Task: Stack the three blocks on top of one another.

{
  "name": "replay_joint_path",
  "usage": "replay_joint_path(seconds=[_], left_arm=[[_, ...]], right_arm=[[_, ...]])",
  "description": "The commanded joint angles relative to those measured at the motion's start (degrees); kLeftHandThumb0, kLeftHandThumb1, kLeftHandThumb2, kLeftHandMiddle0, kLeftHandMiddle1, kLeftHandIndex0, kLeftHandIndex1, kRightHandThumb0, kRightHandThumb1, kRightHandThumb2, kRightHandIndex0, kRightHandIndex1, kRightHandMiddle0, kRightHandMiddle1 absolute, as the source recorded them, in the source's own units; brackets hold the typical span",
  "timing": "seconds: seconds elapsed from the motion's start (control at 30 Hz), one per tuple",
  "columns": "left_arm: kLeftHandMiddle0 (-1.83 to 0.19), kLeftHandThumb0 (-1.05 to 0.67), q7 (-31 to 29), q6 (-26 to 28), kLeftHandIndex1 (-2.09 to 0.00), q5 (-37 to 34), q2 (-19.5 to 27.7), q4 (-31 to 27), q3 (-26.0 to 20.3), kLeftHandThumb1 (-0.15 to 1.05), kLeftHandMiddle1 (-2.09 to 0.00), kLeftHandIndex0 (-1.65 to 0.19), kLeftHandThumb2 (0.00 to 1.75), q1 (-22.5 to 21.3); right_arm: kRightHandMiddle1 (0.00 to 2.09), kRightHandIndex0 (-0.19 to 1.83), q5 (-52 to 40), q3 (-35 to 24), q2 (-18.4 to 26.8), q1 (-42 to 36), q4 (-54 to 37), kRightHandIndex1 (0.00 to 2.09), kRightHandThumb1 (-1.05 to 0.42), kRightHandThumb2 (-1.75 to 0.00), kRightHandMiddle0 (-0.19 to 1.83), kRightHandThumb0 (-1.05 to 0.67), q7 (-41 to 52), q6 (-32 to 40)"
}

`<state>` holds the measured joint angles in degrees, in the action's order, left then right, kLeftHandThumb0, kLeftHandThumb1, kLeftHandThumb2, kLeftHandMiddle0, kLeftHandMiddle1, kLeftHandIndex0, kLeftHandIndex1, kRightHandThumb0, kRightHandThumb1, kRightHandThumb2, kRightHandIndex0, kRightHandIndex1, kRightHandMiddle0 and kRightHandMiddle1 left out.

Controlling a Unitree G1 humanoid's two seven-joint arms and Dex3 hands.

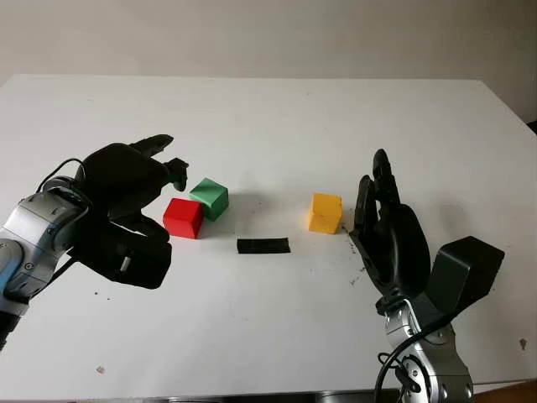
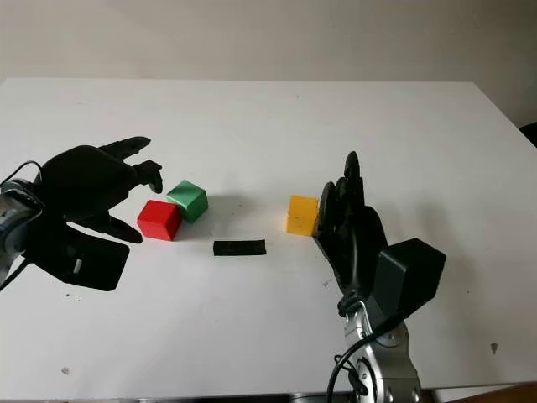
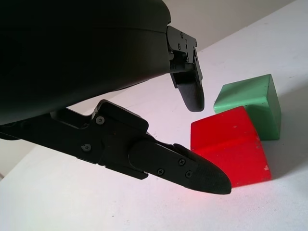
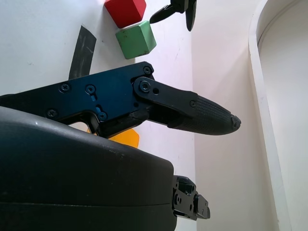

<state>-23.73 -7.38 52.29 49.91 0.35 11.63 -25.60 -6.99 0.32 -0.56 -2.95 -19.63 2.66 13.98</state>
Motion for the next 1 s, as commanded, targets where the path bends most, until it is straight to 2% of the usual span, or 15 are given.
replay_joint_path(seconds=[0.0, 0.17, 0.5, 0.57, 0.63, 0.7, 0.83, 0.97], left_arm=[[-0.02, -0.83, 0.8, 0.0, -0.92, 0.5, -0.6, 0.5, 0.7, 1.00, -0.05, -0.09, 0.05, 0.3], [0.00, -0.84, 1.2, 0.7, -0.79, 2.3, -1.4, 1.6, 1.8, 1.01, -0.05, -0.10, 0.06, 0.0], [-0.04, -0.81, 2.1, 0.5, -0.79, 2.7, -2.3, 2.5, 2.4, 1.00, -0.06, -0.17, 0.05, 0.3], [-0.05, -0.80, 1.5, 0.7, -0.86, 2.6, -2.3, 2.4, 2.5, 0.99, -0.06, -0.16, 0.05, 0.4], [-0.05, -0.79, 1.3, 0.9, -1.21, 2.8, -2.4, 2.3, 2.6, 0.99, -0.05, -0.06, 0.05, 0.4], [-0.06, -0.78, 1.0, 1.1, -1.34, 2.9, -2.5, 2.2, 2.8, 0.99, -0.05, -0.03, 0.05, 0.5], [-0.09, -0.76, 1.5, 0.9, -1.29, 2.4, -2.8, 2.6, 2.6, 0.99, -0.06, -0.09, 0.05, 0.7], [-0.12, -0.68, 1.7, 1.0, -1.49, 1.9, -3.0, 2.8, 2.4, 1.00, -0.06, -0.10, 0.06, 0.9]], right_arm=[[0.00, -0.19, -0.2, -0.1, 0.3, 0.1, -0.8, 0.00, -1.05, -0.71, -0.19, -0.74, 0.2, -0.5], [0.00, -0.19, -0.2, -0.3, 0.1, 0.0, -1.1, 0.00, -1.05, -0.70, -0.19, -0.75, -0.1, -0.1], [0.00, -0.19, -0.6, -0.6, 0.1, 0.1, -0.9, 0.00, -1.05, -0.70, -0.19, -0.75, 0.0, -0.3], [0.00, -0.19, -0.5, -0.6, 0.2, 0.0, -1.1, 0.00, -1.05, -0.70, -0.19, -0.75, 0.0, -0.2], [0.00, -0.19, -0.5, -0.6, 0.3, 0.0, -1.0, 0.00, -1.05, -0.70, -0.19, -0.74, 0.2, -0.5], [0.00, -0.19, -0.6, -0.7, 0.4, 0.0, -0.9, 0.00, -1.05, -0.70, -0.19, -0.74, 0.3, -0.4], [0.00, -0.19, -0.5, -0.7, 0.5, 0.0, -1.2, 0.00, -1.05, -0.71, -0.19, -0.75, 0.3, -0.2], [0.00, -0.19, -0.6, -0.8, 0.6, -0.1, -1.1, 0.00, -1.05, -0.71, -0.19, -0.74, 0.5, -0.3]])
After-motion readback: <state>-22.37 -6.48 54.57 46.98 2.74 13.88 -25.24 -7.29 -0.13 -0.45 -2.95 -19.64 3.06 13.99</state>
